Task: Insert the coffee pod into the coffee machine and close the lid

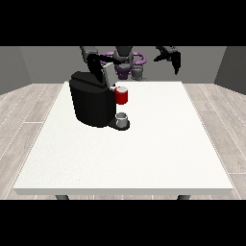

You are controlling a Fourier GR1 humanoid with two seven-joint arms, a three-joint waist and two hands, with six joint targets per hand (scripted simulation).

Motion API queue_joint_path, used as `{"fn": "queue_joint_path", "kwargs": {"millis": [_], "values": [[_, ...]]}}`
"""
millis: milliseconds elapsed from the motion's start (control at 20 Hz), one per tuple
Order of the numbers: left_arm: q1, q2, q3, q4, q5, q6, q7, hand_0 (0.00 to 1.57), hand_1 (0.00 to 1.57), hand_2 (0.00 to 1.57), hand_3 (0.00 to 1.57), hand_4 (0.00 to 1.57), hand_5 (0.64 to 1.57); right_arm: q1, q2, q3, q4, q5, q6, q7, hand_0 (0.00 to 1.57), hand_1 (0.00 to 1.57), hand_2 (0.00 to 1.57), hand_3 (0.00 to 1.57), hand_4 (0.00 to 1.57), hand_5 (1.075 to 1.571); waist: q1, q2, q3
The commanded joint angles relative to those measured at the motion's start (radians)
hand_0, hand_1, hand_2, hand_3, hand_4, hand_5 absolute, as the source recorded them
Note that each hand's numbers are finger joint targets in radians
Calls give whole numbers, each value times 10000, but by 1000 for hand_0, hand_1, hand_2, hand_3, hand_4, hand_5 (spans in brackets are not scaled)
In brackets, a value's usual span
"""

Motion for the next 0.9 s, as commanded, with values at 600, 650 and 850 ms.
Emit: {"fn": "queue_joint_path", "kwargs": {"millis": [600, 650, 850], "values": [[255, 172, -242, -5, -33, -80, -446, 0, 0, 0, 0, 362, 1571, -2198, 319, 923, 346, 1195, -290, 114, 0, 0, 0, 0, 0, 1571, 585, 519, -21], [168, 31, -535, -313, -270, 71, 9, 0, 0, 0, 0, 330, 1571, -2210, 349, 1078, 465, 1398, -327, -156, 0, 0, 0, 0, 102, 1571, 815, 514, -19], [194, 221, -356, -141, -217, 33, -632, 0, 0, 0, 0, 327, 1571, -2705, 742, 1350, 526, 1819, -745, -69, 0, 0, 0, 0, 219, 1571, 932, 700, -22]]}}
